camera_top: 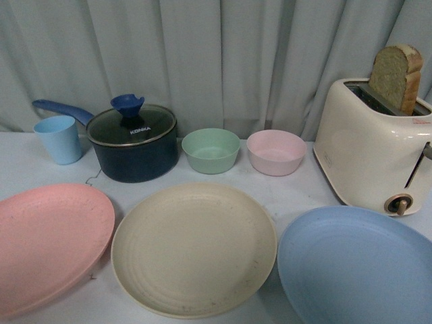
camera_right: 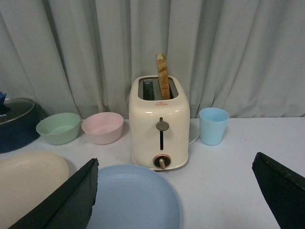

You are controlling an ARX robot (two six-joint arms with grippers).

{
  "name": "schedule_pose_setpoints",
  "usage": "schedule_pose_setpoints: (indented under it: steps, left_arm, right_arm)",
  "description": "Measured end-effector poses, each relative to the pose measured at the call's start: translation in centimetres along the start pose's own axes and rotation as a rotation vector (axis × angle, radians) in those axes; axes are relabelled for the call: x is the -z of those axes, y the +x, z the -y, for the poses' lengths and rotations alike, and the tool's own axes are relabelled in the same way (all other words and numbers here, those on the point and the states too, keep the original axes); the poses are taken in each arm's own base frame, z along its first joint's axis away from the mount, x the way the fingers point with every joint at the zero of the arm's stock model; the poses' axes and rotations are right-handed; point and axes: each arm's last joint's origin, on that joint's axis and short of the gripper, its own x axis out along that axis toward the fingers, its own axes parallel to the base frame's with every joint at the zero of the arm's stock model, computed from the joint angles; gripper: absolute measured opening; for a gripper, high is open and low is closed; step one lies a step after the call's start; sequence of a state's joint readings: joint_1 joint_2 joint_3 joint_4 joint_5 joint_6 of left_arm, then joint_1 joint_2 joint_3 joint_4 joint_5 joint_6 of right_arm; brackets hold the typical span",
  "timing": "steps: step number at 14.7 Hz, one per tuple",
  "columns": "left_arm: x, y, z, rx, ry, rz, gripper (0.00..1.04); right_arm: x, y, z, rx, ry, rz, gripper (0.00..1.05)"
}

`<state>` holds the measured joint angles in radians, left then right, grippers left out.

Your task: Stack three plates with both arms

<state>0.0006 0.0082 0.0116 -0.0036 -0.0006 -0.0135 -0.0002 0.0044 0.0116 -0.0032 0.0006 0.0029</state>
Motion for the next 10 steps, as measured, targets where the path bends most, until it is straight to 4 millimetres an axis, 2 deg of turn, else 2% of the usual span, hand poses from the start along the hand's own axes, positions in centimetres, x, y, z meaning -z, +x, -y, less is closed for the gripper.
schedule_pose_setpoints:
  steps: [10]
  left_arm:
    - [0.0, 0.0, 0.0, 0.0, 0.0, 0.0, 0.98]
  right_arm:
    - [0.0, 0.0, 0.0, 0.0, 0.0, 0.0, 0.98]
